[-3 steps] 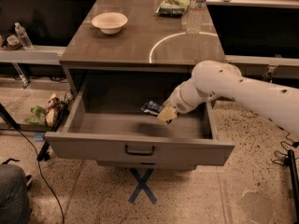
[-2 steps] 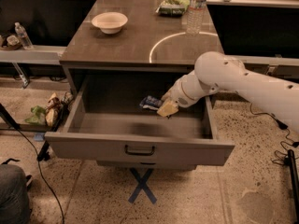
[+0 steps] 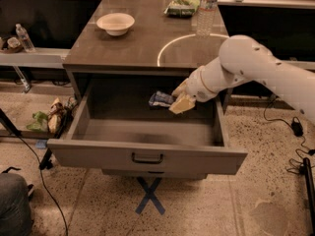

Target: Pick rxbar blueberry from top drawer and place on counter

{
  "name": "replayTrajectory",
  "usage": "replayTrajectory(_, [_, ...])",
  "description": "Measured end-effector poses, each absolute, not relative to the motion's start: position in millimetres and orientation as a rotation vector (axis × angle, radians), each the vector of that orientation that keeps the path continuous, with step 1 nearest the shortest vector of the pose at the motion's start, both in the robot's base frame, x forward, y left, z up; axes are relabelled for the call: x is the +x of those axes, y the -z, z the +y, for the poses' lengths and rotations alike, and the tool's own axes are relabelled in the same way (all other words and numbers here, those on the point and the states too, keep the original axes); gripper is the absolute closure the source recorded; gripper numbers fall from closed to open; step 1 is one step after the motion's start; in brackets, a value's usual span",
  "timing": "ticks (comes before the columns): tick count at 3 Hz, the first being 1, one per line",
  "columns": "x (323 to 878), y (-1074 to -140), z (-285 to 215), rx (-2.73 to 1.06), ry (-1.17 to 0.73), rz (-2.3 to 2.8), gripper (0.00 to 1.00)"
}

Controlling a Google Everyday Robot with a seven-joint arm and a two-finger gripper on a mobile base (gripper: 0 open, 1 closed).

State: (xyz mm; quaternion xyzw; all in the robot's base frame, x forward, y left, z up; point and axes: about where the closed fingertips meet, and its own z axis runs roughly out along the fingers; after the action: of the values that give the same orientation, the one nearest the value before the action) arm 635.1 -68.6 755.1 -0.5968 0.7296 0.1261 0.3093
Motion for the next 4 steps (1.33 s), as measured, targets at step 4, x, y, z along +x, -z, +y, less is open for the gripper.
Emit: replayTrajectory(4, [700.6, -855.1, -95.4, -1.717, -0.206, 1.799, 1.00])
